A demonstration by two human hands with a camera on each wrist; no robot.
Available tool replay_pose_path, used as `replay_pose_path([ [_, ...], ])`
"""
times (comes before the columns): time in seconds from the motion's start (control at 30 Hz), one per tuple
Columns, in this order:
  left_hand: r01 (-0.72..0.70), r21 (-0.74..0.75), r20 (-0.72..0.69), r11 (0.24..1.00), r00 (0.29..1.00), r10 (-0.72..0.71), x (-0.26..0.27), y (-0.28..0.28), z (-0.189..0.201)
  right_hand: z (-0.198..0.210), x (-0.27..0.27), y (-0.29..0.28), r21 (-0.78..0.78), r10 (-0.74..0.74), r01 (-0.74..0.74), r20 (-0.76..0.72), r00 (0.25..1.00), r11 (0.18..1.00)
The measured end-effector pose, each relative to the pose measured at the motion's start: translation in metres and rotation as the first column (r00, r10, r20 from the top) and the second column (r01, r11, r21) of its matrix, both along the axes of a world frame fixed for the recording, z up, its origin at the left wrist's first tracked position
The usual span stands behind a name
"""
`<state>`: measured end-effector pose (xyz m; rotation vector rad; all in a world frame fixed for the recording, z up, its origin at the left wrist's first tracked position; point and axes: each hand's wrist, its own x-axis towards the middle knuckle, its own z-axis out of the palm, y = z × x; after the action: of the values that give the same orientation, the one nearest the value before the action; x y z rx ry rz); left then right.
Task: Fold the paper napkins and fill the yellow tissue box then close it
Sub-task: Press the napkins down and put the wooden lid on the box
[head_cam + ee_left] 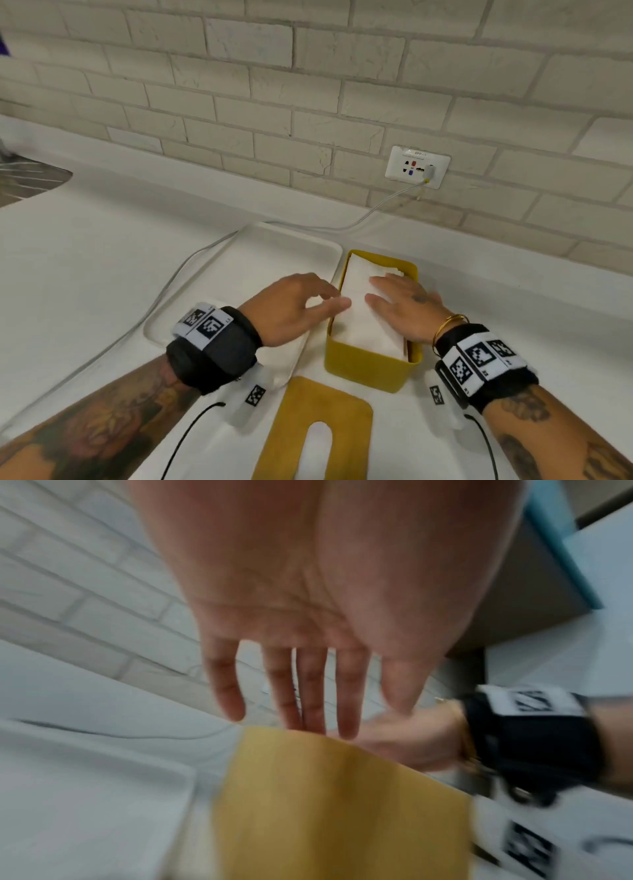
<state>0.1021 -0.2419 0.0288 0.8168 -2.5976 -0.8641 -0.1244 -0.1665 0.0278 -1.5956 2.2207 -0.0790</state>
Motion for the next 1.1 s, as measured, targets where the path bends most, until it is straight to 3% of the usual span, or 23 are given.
replay_pose_path([
  [0.03,-0.065,0.069,0.007,0.996,0.998,0.065,0.007,-0.012,0.001,-0.001,0.000,0.004,-0.084,-0.019,0.021,0.021,1.000,0.996],
  [0.1,-0.102,0.059,0.192,0.993,0.977,0.089,0.022,-0.037,0.000,-0.003,-0.001,0.013,-0.248,-0.077,0.101,0.104,0.992,0.963],
  [0.17,-0.032,-0.009,0.476,0.999,0.879,0.032,0.036,-0.053,-0.009,-0.006,-0.001,0.021,-0.348,-0.136,0.200,0.200,0.970,0.916],
  [0.23,0.023,-0.020,0.635,1.000,0.772,-0.005,0.044,-0.059,-0.020,-0.011,0.000,0.028,-0.370,-0.183,0.273,0.260,0.948,0.888],
  [0.7,0.159,-0.142,0.808,0.977,0.589,0.022,0.029,-0.062,-0.023,-0.027,0.007,0.038,-0.305,-0.271,0.370,0.321,0.907,0.878],
  [0.87,0.080,-0.037,0.758,0.996,0.651,-0.024,0.032,-0.067,-0.026,-0.027,0.006,0.039,-0.320,-0.278,0.384,0.330,0.902,0.866],
  [1.0,-0.013,0.052,0.616,0.999,0.788,-0.022,0.041,-0.069,-0.007,-0.016,0.006,0.042,-0.374,-0.251,0.389,0.367,0.896,0.842],
  [1.1,-0.051,0.124,0.429,0.991,0.903,-0.007,0.043,-0.071,0.021,-0.003,0.009,0.042,-0.421,-0.201,0.397,0.437,0.877,0.815],
])
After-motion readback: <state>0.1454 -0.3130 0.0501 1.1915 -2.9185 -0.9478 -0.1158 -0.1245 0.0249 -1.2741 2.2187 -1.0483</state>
